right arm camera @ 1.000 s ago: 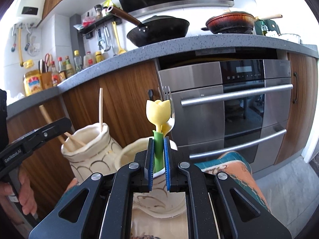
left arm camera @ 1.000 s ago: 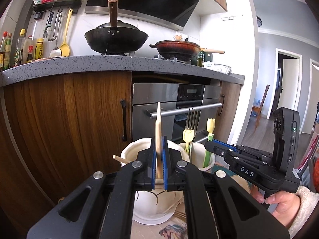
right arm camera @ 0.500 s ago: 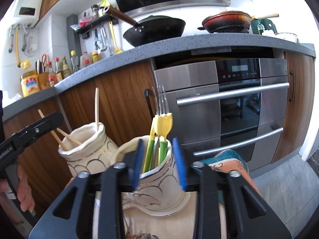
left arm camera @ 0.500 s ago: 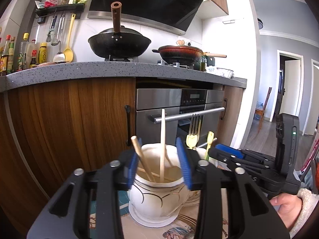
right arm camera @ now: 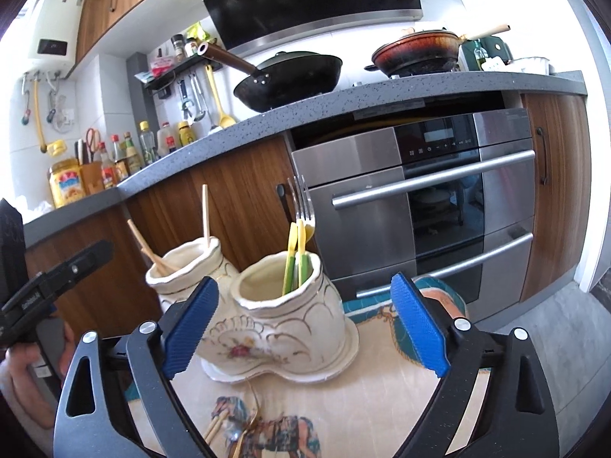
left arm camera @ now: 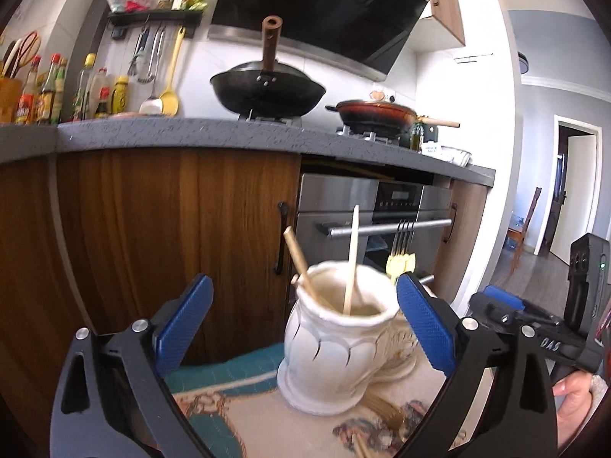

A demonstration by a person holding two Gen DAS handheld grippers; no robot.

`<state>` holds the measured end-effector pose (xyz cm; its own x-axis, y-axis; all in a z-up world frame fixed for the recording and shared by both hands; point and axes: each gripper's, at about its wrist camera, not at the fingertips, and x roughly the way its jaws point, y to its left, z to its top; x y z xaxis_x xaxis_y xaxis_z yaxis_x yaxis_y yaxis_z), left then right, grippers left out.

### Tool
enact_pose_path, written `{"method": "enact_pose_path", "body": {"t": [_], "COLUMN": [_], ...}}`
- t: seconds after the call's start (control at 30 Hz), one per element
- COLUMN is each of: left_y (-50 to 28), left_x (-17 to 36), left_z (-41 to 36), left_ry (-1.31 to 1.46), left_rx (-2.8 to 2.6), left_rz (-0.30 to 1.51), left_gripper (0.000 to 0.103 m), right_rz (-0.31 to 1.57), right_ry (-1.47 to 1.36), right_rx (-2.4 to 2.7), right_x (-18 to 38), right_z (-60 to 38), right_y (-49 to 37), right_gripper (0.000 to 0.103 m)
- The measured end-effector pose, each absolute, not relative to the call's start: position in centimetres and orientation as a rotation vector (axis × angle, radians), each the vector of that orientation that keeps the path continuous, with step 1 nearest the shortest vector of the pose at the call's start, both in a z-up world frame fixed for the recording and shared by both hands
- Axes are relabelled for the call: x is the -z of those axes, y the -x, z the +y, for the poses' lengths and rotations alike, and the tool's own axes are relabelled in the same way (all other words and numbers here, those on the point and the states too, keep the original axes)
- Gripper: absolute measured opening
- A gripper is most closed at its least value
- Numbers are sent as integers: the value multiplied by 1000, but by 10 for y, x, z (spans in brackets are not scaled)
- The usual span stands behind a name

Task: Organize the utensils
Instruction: 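Withdraw both open tools from the holder back to the loose utensils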

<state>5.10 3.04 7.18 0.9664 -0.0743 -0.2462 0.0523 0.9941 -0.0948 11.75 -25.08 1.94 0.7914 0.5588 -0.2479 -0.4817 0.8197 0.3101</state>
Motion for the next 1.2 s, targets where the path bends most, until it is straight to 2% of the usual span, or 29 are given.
{"method": "enact_pose_path", "body": {"t": [0.4, 0.77, 1.0, 1.13, 1.2], "left_y": [-22, -18, -15, -15, -15], "left_x": [-35, 17, 40, 48, 50], "left_z": [35, -1, -9, -15, -18], "left_ry": [78, -59, -97, -129, -144], "left_rx": [60, 85, 98, 117, 123], "left_rz": [379, 685, 790, 840, 851], "left_gripper": [97, 97, 97, 95, 91], "right_rz": [372, 420, 484, 486, 477], "right_ry": [-205, -166, -145, -120, -100], "right_rx": [-570, -545, -528, -532, -533], "right_x": [-7, 6, 21, 23, 23], "right_z": [-250, -252, -251, -247, -244], "right_y": [-90, -76, -71, -70, -68], "right_gripper": [94, 95, 95, 95, 95]}}
